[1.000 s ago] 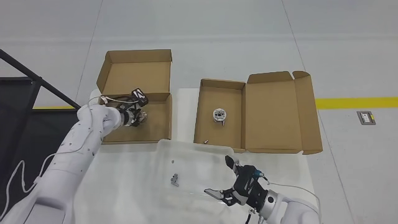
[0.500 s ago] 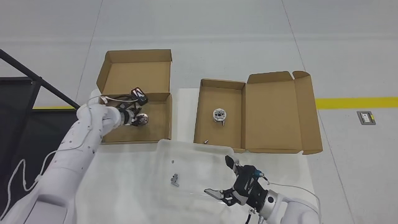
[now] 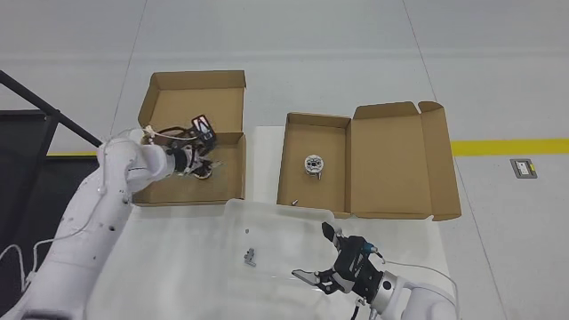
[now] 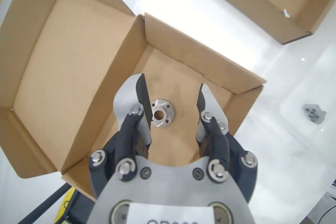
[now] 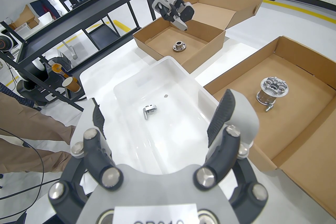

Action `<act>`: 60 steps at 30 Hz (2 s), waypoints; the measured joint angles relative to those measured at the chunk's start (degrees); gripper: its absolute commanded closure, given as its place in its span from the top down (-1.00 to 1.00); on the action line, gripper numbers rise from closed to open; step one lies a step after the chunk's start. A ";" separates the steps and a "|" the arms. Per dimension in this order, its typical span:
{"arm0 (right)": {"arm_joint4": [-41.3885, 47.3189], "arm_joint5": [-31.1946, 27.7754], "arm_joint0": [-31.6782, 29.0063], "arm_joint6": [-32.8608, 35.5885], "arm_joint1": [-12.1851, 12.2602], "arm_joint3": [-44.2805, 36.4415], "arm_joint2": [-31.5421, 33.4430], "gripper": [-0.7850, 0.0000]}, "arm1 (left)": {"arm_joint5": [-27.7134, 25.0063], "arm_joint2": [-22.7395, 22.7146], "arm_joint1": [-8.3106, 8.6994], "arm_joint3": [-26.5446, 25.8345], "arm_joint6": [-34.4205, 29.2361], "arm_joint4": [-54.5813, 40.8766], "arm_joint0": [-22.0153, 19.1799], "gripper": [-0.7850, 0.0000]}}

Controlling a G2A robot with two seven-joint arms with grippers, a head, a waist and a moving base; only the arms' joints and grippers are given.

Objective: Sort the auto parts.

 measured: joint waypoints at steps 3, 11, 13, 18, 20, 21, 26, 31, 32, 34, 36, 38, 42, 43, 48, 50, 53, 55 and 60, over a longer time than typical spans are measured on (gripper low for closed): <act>0.00 0.00 0.00 0.00 0.00 0.00 0.00 1.00 | -1.10 -4.72 1.72 -9.81 -4.07 -4.58 6.08 -0.04; 0.00 0.00 0.00 0.00 0.00 0.00 0.00 1.00 | -5.49 -14.05 5.30 -35.27 -15.52 -18.49 22.55 0.25; 0.00 0.00 0.00 0.00 0.00 0.00 0.00 1.00 | -6.47 -15.08 5.99 -40.72 -18.12 -21.92 25.71 0.50; 0.00 0.00 0.00 0.00 0.00 0.00 0.00 1.00 | -5.83 -12.60 8.07 -49.28 -20.12 -22.66 30.38 0.84; 0.00 0.00 0.00 0.00 0.00 0.00 0.00 1.00 | -5.34 -10.45 9.05 -51.38 -20.57 -18.73 30.84 0.87; 0.00 0.00 0.00 0.00 0.00 0.00 0.00 1.00 | -5.34 -9.46 9.35 -51.85 -20.57 -17.44 30.97 0.87; 0.00 0.00 0.00 0.00 0.00 0.00 0.00 1.00 | -4.68 -4.52 10.13 -51.77 -21.23 -13.74 29.75 0.96; 0.00 0.00 0.00 0.00 0.00 0.00 0.00 1.00 | -2.58 0.05 10.13 -50.87 -22.92 -7.87 27.42 1.00; 0.00 0.00 0.00 0.00 0.00 0.00 0.00 1.00 | -2.19 0.68 10.02 -50.67 -22.76 -7.22 27.24 1.00; 0.00 0.00 0.00 0.00 0.00 0.00 0.00 1.00 | -1.96 1.05 9.95 -50.50 -22.48 -7.01 27.16 1.00; 0.00 0.00 0.00 0.00 0.00 0.00 0.00 1.00 | -1.99 0.99 9.95 -50.51 -22.47 -7.11 27.19 1.00; 0.00 0.00 0.00 0.00 0.00 0.00 0.00 1.00 | -2.01 0.96 9.96 -50.52 -22.47 -7.13 27.20 1.00; 0.00 0.00 0.00 0.00 0.00 0.00 0.00 1.00 | -2.01 0.96 9.96 -50.52 -22.48 -7.14 27.20 0.76; 0.00 0.00 0.00 0.00 0.00 0.00 0.00 1.00 | -1.78 1.23 9.94 -50.33 -22.64 -6.90 27.42 0.61; 0.00 0.00 0.00 0.00 0.00 0.00 0.00 1.00 | 2.12 5.60 9.09 -48.82 -24.55 -5.65 26.91 0.34; 0.00 0.00 0.00 0.00 0.00 0.00 0.00 1.00 | 3.92 7.56 8.54 -47.58 -26.27 -6.78 25.55 0.23; 0.00 0.00 0.00 0.00 0.00 0.00 0.00 1.00 | 6.27 10.50 7.68 -45.68 -30.29 -8.06 23.12 0.30; 0.00 0.00 0.00 0.00 0.00 0.00 0.00 1.00 | 7.83 12.45 7.02 -44.23 -32.78 -9.48 21.39 0.31; 0.00 0.00 0.00 0.00 0.00 0.00 0.00 1.00 | 10.83 16.20 5.80 -40.55 -36.80 -14.27 17.68 0.36</act>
